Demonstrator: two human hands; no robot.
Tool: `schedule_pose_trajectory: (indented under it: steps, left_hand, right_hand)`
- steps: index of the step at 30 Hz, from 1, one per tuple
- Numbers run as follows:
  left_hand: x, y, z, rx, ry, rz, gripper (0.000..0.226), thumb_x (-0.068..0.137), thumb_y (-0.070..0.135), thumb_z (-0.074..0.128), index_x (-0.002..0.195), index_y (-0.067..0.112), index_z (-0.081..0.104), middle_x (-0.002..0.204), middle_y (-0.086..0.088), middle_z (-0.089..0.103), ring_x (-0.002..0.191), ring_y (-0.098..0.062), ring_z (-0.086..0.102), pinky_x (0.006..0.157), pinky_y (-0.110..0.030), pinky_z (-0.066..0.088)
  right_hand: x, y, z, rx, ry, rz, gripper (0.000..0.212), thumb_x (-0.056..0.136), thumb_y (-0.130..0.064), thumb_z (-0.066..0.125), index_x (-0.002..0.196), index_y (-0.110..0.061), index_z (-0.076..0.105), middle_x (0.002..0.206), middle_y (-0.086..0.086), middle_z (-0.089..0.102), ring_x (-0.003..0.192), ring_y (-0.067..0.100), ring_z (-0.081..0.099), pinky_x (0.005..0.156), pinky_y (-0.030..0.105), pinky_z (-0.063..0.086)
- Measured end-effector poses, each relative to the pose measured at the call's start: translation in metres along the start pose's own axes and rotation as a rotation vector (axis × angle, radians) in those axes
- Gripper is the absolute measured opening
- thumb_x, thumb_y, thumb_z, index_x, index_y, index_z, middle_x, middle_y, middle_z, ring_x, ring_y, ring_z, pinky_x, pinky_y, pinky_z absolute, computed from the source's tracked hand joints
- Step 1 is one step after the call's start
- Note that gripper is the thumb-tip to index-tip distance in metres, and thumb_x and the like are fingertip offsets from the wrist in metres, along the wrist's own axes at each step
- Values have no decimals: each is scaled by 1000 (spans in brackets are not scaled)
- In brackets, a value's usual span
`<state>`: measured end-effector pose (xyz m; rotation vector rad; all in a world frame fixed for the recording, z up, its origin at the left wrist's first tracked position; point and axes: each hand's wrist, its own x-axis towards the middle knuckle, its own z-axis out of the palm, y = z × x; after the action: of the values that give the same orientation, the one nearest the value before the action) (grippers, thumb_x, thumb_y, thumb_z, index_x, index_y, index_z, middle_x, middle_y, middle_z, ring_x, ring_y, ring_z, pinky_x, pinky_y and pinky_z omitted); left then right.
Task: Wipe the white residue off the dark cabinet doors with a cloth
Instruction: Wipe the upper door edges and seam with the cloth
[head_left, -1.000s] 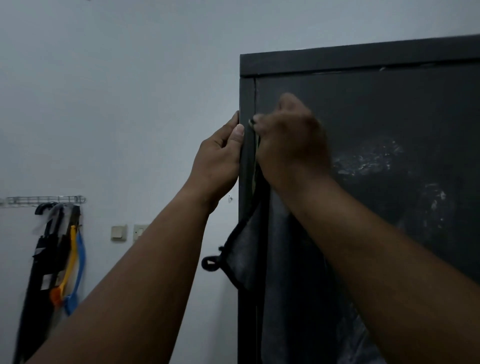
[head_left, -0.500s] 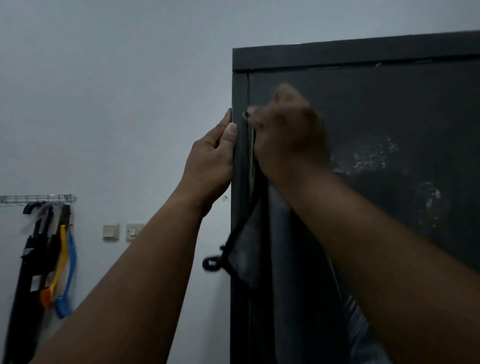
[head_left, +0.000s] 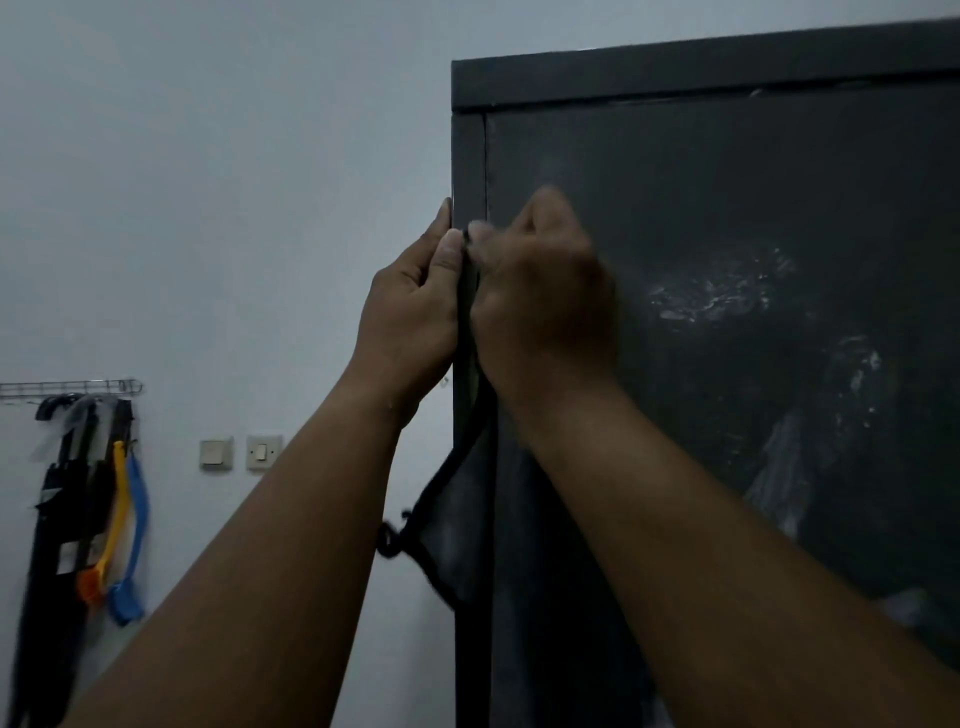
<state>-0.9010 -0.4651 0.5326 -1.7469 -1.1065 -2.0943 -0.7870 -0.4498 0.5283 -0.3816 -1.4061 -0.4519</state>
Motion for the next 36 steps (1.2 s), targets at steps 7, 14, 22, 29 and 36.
schedule_pose_trajectory:
  steps: [7, 14, 22, 29, 36]
  left_hand:
    - [-7, 0, -1, 10, 5, 11, 41, 112, 34, 44, 152, 27, 53, 149, 17, 57, 137, 0, 52, 118, -35, 43]
    - [-7, -5, 0, 50, 22, 48, 42, 112, 37, 44, 152, 27, 52, 149, 17, 57, 138, 2, 51, 119, -35, 42]
    - [-13, -3, 4, 89, 72, 59, 43, 111, 42, 44, 151, 30, 55, 148, 16, 59, 137, -2, 53, 117, -38, 45]
    - [-18, -3, 7, 176, 118, 94, 43, 111, 43, 43, 151, 33, 53, 148, 18, 58, 135, 1, 54, 113, -36, 48]
    - [-20, 1, 14, 272, 168, 93, 42, 112, 43, 40, 152, 36, 52, 149, 20, 57, 137, 1, 51, 115, -34, 45]
  right_hand:
    - [-22, 26, -20, 45, 14, -38, 20, 99, -21, 68, 81, -14, 74, 77, 4, 53, 55, 29, 52, 58, 42, 52]
    - [5, 15, -5, 38, 73, 45, 29, 102, -22, 63, 78, -7, 68, 83, 6, 54, 62, 27, 55, 57, 37, 51]
    - [-42, 29, -20, 35, -19, -57, 11, 100, -23, 68, 99, -19, 78, 82, 2, 55, 59, 27, 54, 58, 42, 53]
    - [-11, 31, -15, -19, 113, 87, 25, 102, -26, 63, 85, -9, 71, 84, 5, 55, 63, 26, 55, 57, 41, 55]
    - [-46, 50, -35, 7, -8, -21, 24, 104, -26, 63, 91, -11, 77, 80, 3, 55, 60, 27, 55, 55, 40, 52]
